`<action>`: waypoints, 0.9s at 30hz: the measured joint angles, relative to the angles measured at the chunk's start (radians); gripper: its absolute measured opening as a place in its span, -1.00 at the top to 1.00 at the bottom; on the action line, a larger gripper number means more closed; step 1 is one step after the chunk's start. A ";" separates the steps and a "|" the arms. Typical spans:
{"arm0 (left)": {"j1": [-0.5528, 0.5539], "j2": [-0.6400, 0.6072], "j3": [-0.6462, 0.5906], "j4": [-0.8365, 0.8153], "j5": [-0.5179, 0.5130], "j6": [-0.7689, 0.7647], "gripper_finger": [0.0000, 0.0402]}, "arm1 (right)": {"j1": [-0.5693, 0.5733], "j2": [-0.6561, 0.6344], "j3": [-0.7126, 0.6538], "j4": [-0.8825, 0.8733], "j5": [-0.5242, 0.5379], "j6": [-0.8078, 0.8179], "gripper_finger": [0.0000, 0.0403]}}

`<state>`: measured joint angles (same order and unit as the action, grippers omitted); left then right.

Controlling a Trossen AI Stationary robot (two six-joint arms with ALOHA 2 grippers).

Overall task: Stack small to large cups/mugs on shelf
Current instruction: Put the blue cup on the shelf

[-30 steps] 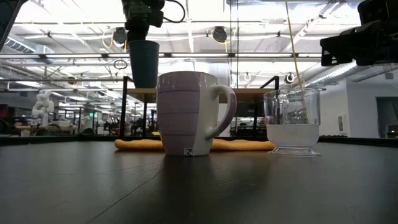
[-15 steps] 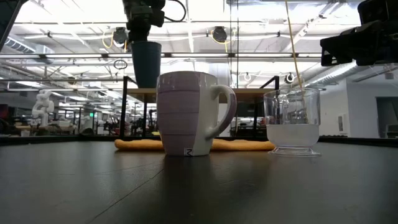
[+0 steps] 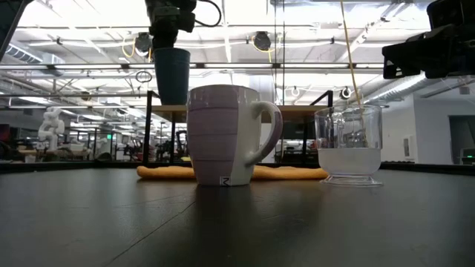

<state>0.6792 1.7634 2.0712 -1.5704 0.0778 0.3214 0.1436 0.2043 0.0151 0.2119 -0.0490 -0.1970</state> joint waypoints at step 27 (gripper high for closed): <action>-0.035 0.109 0.143 0.000 -0.010 0.016 0.99 | 0.000 0.000 0.000 0.001 0.000 0.001 1.00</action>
<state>0.6445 1.8729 2.2147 -1.5700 0.0677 0.3369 0.1440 0.2043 0.0149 0.2131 -0.0490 -0.1962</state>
